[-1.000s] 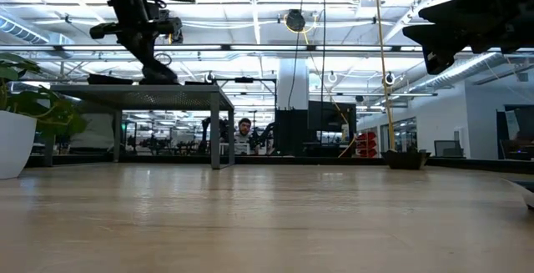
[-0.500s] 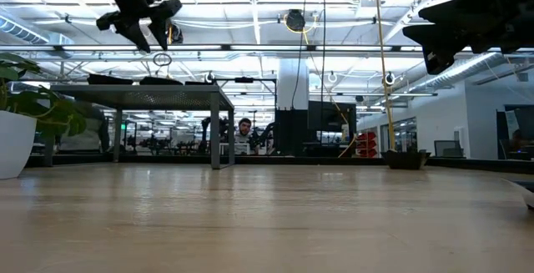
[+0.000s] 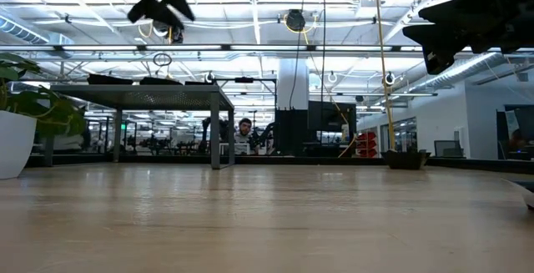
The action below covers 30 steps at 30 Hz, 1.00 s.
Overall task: Pick & Place Mini shaped plates
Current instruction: Stack the square plate on top of the square plate on the shelf
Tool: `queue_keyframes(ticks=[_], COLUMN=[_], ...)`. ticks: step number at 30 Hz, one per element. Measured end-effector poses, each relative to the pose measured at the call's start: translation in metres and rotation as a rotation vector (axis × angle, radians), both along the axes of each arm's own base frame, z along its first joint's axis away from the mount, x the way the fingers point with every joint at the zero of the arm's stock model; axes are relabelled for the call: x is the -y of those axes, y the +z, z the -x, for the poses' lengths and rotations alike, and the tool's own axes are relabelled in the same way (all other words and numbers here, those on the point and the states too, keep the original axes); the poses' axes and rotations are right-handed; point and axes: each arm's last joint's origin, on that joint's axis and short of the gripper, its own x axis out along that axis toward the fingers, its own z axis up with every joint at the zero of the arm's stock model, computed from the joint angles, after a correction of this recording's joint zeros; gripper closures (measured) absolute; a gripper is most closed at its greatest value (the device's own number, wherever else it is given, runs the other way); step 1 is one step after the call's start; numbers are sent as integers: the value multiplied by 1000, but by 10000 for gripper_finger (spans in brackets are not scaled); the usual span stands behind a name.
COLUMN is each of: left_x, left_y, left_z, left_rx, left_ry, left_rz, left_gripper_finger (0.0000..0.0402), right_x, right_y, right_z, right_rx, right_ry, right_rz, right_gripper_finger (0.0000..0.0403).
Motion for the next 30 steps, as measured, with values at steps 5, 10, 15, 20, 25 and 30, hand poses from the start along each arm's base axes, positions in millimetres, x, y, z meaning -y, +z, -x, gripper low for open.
queue_keyframes(ticks=[5,10,15,20,25,30], left_x=[12,23,32,39,50,67], left_y=[6,11,11,11,10,7], left_z=[-9,-16,-19,-21,-26,-34], left_rx=[61,108,109,161,212,245], left_ry=[-146,-241,-298,-277,-257,-270], left_rz=[-30,-44,-62,36,156,274], left_gripper_finger=[242,244,245,243,243,243], right_x=[0,0,0,0,0,0], right_y=[0,0,0,0,1,11], right_z=[0,0,0,0,0,1], right_rx=[-1,-1,-1,0,8,103], right_ry=[0,0,0,0,-3,9], right_rz=[0,0,0,0,0,-137], right_gripper_finger=[261,261,261,261,261,261])
